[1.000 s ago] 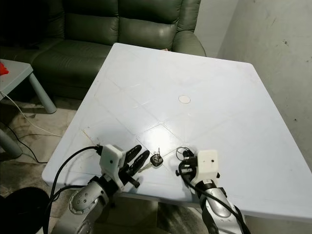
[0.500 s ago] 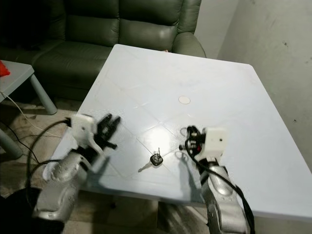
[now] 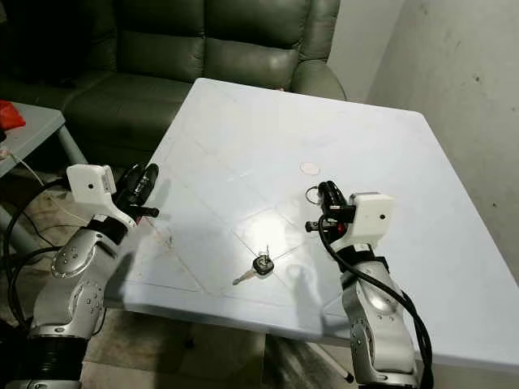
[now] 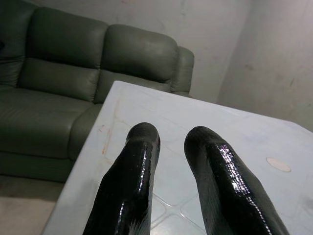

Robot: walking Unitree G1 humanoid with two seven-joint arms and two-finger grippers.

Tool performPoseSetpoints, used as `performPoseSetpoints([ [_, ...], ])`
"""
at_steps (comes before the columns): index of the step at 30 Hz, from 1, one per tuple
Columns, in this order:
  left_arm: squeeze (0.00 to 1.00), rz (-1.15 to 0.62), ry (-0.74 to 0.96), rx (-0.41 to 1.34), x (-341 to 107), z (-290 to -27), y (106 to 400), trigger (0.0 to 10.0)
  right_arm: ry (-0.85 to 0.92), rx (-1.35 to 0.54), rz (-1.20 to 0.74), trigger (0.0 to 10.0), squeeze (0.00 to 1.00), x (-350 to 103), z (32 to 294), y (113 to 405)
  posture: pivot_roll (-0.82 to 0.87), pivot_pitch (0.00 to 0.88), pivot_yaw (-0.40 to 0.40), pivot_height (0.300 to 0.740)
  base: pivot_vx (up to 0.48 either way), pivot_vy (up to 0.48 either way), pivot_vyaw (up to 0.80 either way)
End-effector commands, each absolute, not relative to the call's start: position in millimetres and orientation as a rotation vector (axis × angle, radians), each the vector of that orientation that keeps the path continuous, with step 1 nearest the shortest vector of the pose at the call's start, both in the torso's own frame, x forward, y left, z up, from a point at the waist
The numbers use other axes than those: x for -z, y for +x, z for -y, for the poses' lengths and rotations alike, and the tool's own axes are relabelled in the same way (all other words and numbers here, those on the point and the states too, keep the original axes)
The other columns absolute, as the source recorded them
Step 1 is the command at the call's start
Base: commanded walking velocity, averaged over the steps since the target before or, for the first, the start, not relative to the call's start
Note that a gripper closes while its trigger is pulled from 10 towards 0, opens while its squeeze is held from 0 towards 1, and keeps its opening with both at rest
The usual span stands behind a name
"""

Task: Hang keys on a hook

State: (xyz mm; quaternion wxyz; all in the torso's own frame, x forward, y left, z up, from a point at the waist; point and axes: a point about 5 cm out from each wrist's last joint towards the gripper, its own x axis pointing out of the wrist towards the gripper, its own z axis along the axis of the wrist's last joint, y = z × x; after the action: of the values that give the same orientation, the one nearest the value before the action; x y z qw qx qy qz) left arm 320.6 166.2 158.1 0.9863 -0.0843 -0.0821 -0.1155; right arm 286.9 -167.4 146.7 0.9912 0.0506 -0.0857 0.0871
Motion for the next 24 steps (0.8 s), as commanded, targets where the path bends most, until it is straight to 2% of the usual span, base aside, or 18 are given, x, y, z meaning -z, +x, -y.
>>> performPoseSetpoints([
  [1, 0.0, 0.175, -0.17, 0.233, -160.2, -164.8, 323.4, 10.0, 0.075, -0.154, 0.14, 10.0, 0.0, -143.5, 170.2, 290.2, -0.06, 0.0, -0.063, 0.74, 0.0, 0.0, 0.0],
  [24, 0.0, 0.15, -0.191, 0.173, -153.3, -166.0, 331.0, 10.0, 0.034, -0.165, 0.096, 10.0, 0.0, -133.6, 159.4, 296.8, -0.06, 0.0, -0.062, 0.74, 0.0, 0.0, -0.7],
])
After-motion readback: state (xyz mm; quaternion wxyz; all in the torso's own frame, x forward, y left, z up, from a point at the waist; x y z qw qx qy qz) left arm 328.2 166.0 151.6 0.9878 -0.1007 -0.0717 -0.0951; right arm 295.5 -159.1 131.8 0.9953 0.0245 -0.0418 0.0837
